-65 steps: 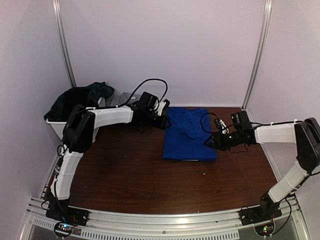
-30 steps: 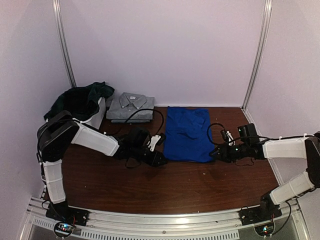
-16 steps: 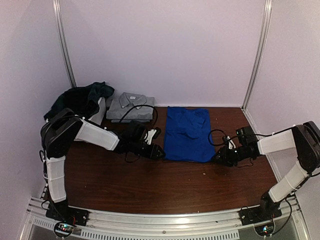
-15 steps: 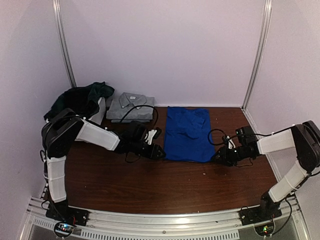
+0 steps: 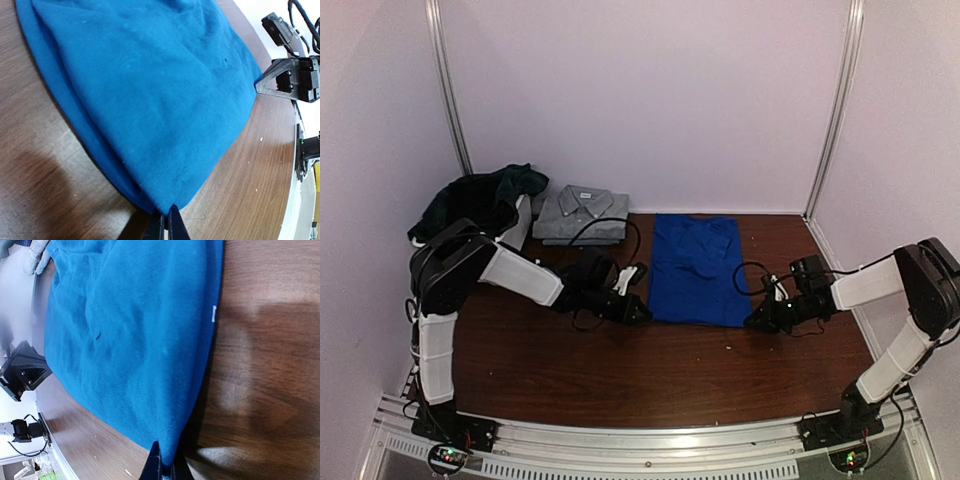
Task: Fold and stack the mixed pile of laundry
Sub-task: Pick up the 2/3-rectangle-folded T-shirt from the center of the board, then fold the 2/3-rectangle-folded T-shirt at the center of the board.
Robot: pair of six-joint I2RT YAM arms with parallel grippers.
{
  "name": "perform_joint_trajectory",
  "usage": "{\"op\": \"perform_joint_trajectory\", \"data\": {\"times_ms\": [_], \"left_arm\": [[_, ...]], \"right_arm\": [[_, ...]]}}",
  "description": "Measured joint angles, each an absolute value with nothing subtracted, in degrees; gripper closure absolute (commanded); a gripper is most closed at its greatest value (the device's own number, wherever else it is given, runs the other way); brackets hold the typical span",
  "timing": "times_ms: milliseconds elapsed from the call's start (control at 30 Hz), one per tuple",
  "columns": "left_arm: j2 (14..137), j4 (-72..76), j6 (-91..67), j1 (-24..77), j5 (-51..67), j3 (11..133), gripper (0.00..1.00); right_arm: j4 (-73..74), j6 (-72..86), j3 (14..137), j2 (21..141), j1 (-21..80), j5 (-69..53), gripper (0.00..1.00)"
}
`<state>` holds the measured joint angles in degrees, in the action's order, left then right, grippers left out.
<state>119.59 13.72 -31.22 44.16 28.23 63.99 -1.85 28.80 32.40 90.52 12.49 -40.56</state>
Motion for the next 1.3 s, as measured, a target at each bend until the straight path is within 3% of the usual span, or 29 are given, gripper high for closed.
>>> {"op": "perform_joint_trajectory", "data": {"times_ms": [267,500,733,867,1067,1300], "left_arm": [[116.73,17.54,-32.27,46.13,28.97,57.65,1.00],[104.05,17.47,-34.50,52.03,28.12,44.49,1.00],[92.64,12.19,-35.55,55.79,25.56,41.69,1.00],[90.00,6.79,-35.00,55.64,22.59,45.15,1.00],[91.55,-1.08,-33.41,51.64,18.26,55.51,1.00],[102.39,-5.10,-30.09,42.94,16.78,69.78,1.00]], "right_arm": [[0.73,30.13,28.40,81.89,14.35,-40.66,1.00],[7.31,35.88,18.96,61.54,19.00,-40.69,1.00],[15.75,43.53,17.69,43.48,21.78,-39.97,1.00],[18.79,43.57,23.11,46.48,21.93,-38.50,1.00],[19.38,39.33,36.99,61.84,19.79,-35.64,1.00],[14.74,34.02,51.24,80.84,15.77,-35.64,1.00]]}}
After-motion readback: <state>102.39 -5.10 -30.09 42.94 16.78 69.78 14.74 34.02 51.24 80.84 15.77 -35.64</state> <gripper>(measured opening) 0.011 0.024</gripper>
